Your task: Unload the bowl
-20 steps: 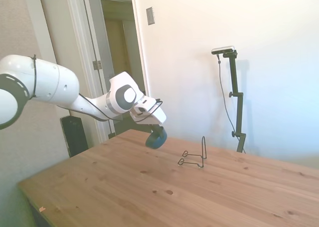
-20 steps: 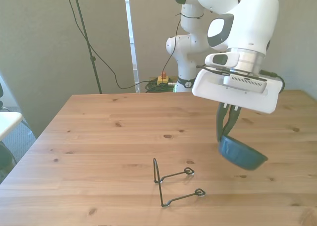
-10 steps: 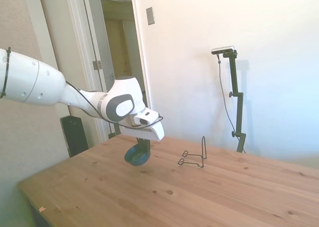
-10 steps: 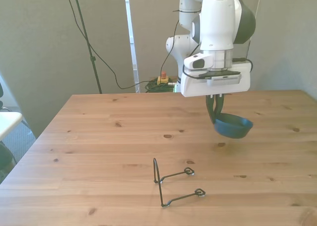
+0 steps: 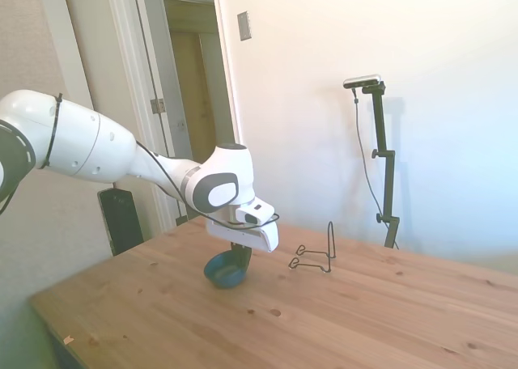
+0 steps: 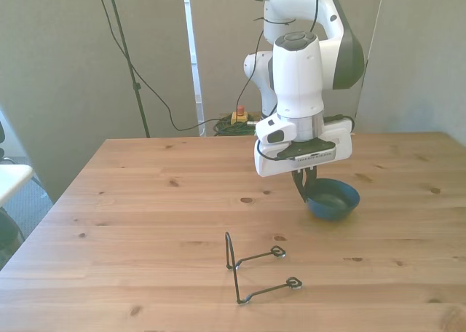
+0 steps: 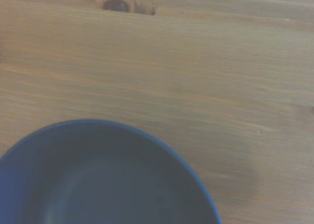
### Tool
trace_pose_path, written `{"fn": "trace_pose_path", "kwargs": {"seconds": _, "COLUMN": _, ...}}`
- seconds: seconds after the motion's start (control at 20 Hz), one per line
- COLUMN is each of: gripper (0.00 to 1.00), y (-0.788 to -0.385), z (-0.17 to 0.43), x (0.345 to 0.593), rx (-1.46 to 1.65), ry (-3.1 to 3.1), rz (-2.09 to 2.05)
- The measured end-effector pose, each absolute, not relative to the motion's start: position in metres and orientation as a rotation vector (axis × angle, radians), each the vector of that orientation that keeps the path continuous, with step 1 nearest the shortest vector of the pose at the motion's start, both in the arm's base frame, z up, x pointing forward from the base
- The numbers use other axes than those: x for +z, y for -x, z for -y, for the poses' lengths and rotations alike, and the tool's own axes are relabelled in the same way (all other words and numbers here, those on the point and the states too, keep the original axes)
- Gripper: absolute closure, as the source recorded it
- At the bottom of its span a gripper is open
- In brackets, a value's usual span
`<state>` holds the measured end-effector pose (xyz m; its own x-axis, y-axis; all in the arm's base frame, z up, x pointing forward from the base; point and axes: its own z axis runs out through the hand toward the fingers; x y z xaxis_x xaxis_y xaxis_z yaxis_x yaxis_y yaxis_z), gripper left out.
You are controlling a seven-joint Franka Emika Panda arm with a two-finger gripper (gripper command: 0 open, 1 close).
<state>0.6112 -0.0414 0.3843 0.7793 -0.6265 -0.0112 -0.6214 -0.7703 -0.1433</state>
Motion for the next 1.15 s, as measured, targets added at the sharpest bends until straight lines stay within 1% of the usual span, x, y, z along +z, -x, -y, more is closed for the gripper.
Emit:
{"fn": "trace_pose_path", "kwargs": {"seconds": 0.05, "gripper": 0.0, "y": -0.612, "z": 0.042, "x": 0.383, "rx": -0.052, "ry": 2.832, "rz": -0.999}}
{"fn": "trace_pose_path", "kwargs": {"seconds": 0.55, "gripper": 0.0, "y": -0.612, "z": 0.047, "x": 0.383, "rx": -0.056, "ry": 2.842, "rz": -1.01}}
{"fn": "trace_pose_path", "kwargs": {"seconds": 0.65, "gripper": 0.0, "y": -0.612, "z": 0.049, "x": 0.386, "rx": -0.066, "ry": 2.847, "rz": -1.015}}
{"fn": "trace_pose_path", "kwargs": {"seconds": 0.75, "gripper": 0.0, "y": -0.613, "z": 0.05, "x": 0.399, "rx": -0.108, "ry": 2.849, "rz": -1.021}}
{"fn": "trace_pose_path", "kwargs": {"seconds": 1.0, "gripper": 0.0, "y": -0.606, "z": 0.041, "x": 0.455, "rx": -0.291, "ry": 2.855, "rz": -1.097}}
{"fn": "trace_pose_path", "kwargs": {"seconds": 1.05, "gripper": 0.0, "y": -0.603, "z": 0.037, "x": 0.463, "rx": -0.338, "ry": 2.847, "rz": -1.124}}
{"fn": "trace_pose_path", "kwargs": {"seconds": 1.15, "gripper": 0.0, "y": -0.595, "z": 0.029, "x": 0.469, "rx": -0.433, "ry": 2.827, "rz": -1.167}}
